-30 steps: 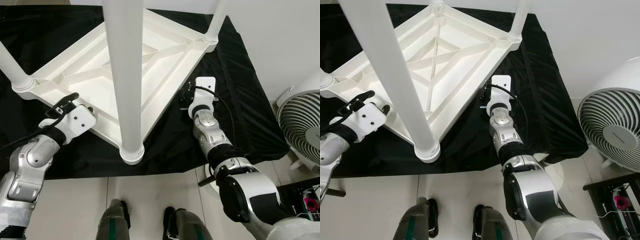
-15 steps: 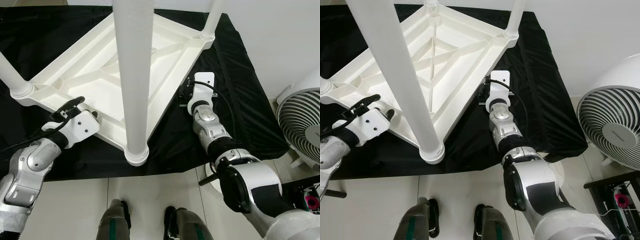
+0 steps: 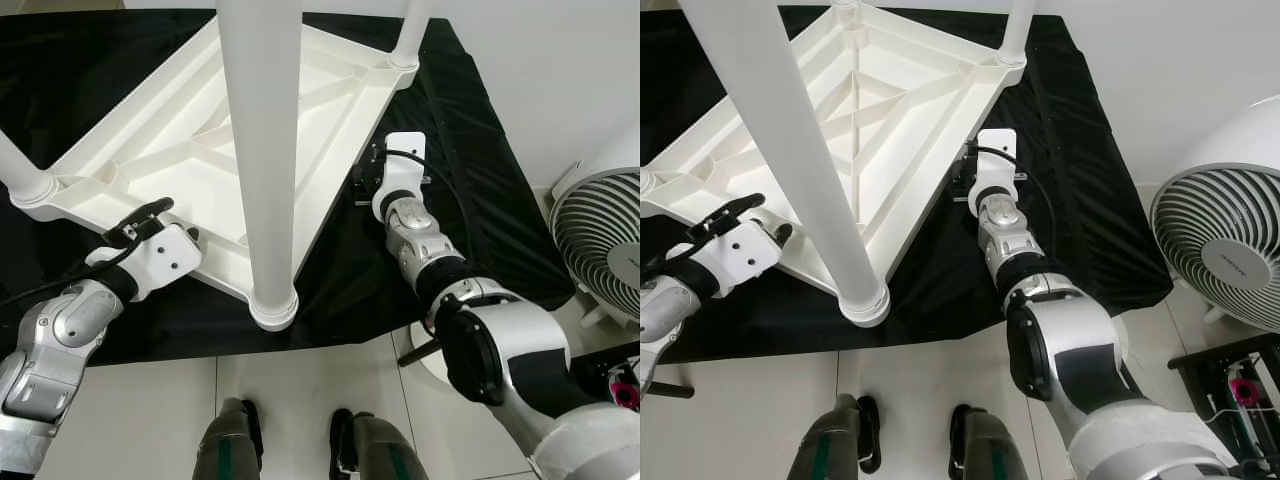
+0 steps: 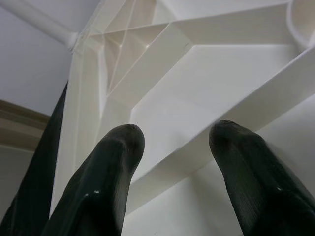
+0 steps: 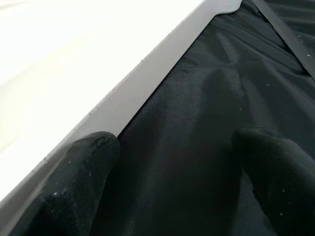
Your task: Building children table
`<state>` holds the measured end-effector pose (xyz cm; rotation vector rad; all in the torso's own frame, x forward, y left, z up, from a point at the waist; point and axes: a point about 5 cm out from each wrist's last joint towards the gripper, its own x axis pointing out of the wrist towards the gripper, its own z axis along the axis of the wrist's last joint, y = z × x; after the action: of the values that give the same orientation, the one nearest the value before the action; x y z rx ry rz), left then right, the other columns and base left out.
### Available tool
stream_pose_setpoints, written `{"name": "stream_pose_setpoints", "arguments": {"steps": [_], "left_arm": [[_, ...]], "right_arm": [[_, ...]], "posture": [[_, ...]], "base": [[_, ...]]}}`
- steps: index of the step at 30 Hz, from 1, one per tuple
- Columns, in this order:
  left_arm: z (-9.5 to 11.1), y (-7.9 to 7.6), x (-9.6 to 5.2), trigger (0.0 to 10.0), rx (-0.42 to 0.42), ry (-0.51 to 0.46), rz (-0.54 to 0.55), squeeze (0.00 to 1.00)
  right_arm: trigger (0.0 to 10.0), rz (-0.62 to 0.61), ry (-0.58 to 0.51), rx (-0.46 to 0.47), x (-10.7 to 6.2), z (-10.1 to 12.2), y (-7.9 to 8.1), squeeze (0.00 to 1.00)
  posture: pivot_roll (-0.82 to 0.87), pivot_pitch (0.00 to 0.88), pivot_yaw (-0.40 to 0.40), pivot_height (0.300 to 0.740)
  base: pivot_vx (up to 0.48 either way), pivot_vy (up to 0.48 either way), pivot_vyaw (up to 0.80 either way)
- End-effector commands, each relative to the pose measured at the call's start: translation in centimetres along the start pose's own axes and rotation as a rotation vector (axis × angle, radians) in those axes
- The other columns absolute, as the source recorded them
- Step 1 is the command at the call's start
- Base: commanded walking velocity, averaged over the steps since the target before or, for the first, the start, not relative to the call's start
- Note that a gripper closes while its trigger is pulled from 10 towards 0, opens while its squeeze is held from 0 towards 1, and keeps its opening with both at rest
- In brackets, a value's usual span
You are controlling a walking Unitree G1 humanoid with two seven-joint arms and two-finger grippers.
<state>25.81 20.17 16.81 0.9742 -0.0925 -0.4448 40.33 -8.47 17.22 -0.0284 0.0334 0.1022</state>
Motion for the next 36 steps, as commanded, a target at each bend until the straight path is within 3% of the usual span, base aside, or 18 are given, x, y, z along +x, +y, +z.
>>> {"name": "stream_pose_setpoints", "arguments": {"steps": [1,5,14,21,25,31,35,36], "left_arm": [[-0.8,-4.5,-0.4,10.0,-0.056,0.044,-0.355,0.00],[-0.6,-5.1,-0.8,10.0,-0.087,0.048,-0.392,0.00],[-0.2,-5.6,-1.3,10.0,-0.129,0.056,-0.445,0.00],[-0.1,-5.1,-1.7,10.0,-0.132,0.067,-0.443,0.00],[0.1,-4.6,-1.5,10.0,-0.124,0.068,-0.433,0.00],[0.3,-4.4,-1.1,10.0,-0.123,0.066,-0.404,0.00],[0.2,-3.6,-0.4,10.0,-0.112,0.068,-0.299,0.00],[0.2,-3.6,-0.4,10.0,-0.112,0.068,-0.299,0.00]], "right_arm": [[10.0,0.102,-0.074,0.019,0.3,2.2,2.5,0.00],[10.0,0.148,-0.094,0.021,0.3,3.0,3.8,0.00],[10.0,0.216,-0.117,0.039,0.4,4.1,5.0,0.00],[10.0,0.289,-0.138,0.047,0.3,4.8,5.9,0.00],[10.0,0.367,-0.140,0.001,0.0,4.8,7.1,0.00],[10.0,0.326,-0.115,-0.004,0.1,4.2,6.5,0.00],[10.0,0.206,-0.117,0.027,0.3,3.3,4.0,0.00],[10.0,0.206,-0.117,0.027,0.3,3.3,4.0,0.00]], "posture": [[0.14,0.196,-0.033,0.740],[0.14,0.195,-0.032,0.740],[0.14,0.191,-0.028,0.740],[0.14,0.189,-0.027,0.740],[0.14,0.186,-0.030,0.740],[0.14,0.184,-0.030,0.740],[0.14,0.179,-0.037,0.740],[0.14,0.179,-0.037,0.740]], "base": [[0.000,0.000,0.00],[0.000,0.000,0.00],[0.000,0.000,0.00],[0.000,0.000,0.00],[0.000,0.000,0.00],[0.000,0.000,0.00],[0.000,0.000,0.00],[0.000,0.000,0.00]]}}
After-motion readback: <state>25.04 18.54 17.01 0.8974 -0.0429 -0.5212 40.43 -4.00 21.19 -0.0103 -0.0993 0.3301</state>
